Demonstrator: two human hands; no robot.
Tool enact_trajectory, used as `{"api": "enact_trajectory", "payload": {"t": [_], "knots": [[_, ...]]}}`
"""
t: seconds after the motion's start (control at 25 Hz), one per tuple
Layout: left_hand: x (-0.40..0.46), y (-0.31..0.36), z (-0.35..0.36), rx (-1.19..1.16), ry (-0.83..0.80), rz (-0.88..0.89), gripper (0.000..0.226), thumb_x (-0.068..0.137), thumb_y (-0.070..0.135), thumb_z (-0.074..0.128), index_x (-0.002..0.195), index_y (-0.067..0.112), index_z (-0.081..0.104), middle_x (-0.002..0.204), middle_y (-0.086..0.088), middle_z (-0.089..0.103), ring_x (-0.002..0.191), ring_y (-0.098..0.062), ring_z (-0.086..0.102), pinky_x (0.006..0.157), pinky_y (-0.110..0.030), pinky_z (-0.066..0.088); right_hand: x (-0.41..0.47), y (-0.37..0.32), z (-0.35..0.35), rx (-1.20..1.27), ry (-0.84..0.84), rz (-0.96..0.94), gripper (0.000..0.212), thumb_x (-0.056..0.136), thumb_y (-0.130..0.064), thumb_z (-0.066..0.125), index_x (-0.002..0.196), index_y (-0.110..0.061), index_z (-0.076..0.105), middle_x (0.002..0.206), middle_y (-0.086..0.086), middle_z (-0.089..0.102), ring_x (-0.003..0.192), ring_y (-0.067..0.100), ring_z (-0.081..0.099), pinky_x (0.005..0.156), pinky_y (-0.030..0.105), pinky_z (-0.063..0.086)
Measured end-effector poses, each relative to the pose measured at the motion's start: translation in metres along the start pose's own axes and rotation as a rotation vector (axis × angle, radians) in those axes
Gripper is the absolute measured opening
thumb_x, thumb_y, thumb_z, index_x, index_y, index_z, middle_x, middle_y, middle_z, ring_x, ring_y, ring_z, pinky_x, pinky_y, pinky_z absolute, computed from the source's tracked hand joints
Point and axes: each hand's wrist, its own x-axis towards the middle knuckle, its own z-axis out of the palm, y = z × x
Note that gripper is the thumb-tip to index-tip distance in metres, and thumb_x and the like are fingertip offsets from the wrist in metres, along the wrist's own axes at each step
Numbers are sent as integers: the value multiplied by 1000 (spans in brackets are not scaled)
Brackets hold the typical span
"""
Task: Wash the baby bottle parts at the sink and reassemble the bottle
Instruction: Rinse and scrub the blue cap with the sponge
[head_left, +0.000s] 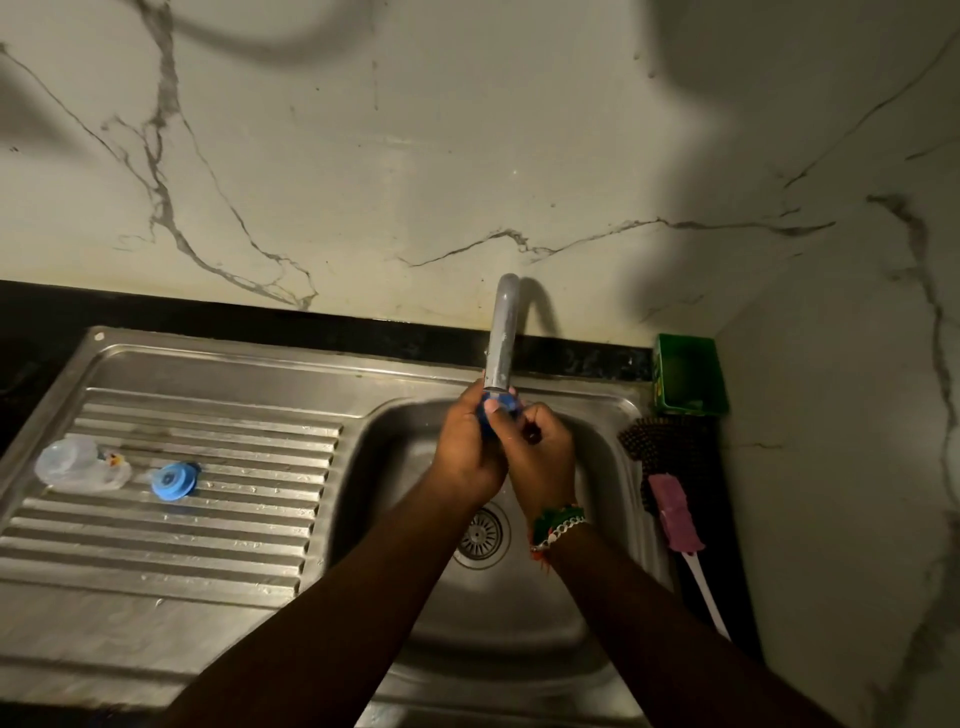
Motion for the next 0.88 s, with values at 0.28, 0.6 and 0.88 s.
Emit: {"api": "enact_trajectory", "payload": {"t": [0.28,0.6,0.88], "knots": [[-5,8,7,-9,49,-171,50,99,47,57,125,4,61,104,-22,72,94,-31,69,73,-41,53,7,9,-30,-1073,67,-561,44,87,-46,40,119,-36,68,125,11,53,108,32,48,83,44,48],[-7,6,3,79,22,-163,43,105,44,45,118,5,61,106,-23,69,100,-34,65,83,-44,49,13,-15,-38,-1197,-287,-375,42,90,-42,59,132,-39,60,158,4,27,142,33,24,109,48,38],[15,-3,-17,326,152,121,21,106,34,49,111,16,59,107,-8,65,93,-20,63,101,-42,48,47,-6,-38,-389,-148,-266,21,93,0,57,103,-10,73,118,7,63,103,-5,58,93,22,52]]}}
